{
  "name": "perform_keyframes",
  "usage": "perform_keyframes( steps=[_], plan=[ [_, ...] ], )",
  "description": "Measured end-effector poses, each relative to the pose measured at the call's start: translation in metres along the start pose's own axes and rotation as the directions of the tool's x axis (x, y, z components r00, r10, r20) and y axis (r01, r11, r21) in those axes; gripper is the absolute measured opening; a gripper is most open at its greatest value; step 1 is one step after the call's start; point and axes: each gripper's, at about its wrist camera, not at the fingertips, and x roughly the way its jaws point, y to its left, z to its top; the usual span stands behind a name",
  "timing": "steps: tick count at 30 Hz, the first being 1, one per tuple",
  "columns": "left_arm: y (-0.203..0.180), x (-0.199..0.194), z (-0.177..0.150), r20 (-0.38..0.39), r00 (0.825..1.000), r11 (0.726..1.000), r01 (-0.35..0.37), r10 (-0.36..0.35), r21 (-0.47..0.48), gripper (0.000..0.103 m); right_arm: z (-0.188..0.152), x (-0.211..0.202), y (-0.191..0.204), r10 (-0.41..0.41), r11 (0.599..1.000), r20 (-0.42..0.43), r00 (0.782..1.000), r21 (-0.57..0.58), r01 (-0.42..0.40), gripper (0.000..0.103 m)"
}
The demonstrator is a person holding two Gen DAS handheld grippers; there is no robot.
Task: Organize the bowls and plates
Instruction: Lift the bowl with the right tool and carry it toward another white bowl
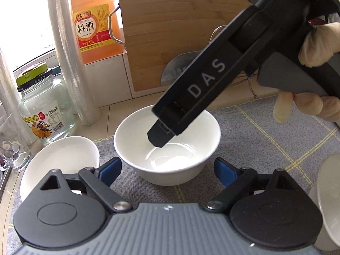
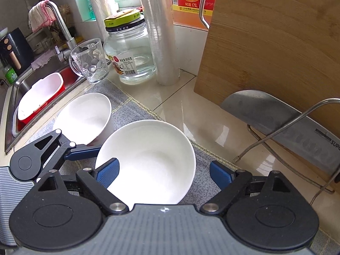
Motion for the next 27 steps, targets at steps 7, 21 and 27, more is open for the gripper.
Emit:
perform_keyframes(
  steps=[7,21,27],
  plan=[
    [0.0018,0.0020,0.0004,0.000,1.000,1.000,0.001,-0.001,-0.006,0.087,0.0028,0.0060,0.0008,0.013,1.000,-0.003,1.000,-0.011,-0.013,0.086],
    [0.0024,0.0020,0.0002,-0.003,1.000,1.000,0.020,-0.020,0.001,0.085,0.0047,0.0073,0.0028,0.030,1.000,0.004,1.000,-0.009,-0.030,0.084],
    [0.0028,0.0002,0.0000,-0.010,0.999,0.999,0.034,-0.034,0.005,0.085,0.0036,0.0060,0.0034,0.031,1.000,0.003,1.000,0.002,-0.031,0.084]
  ],
)
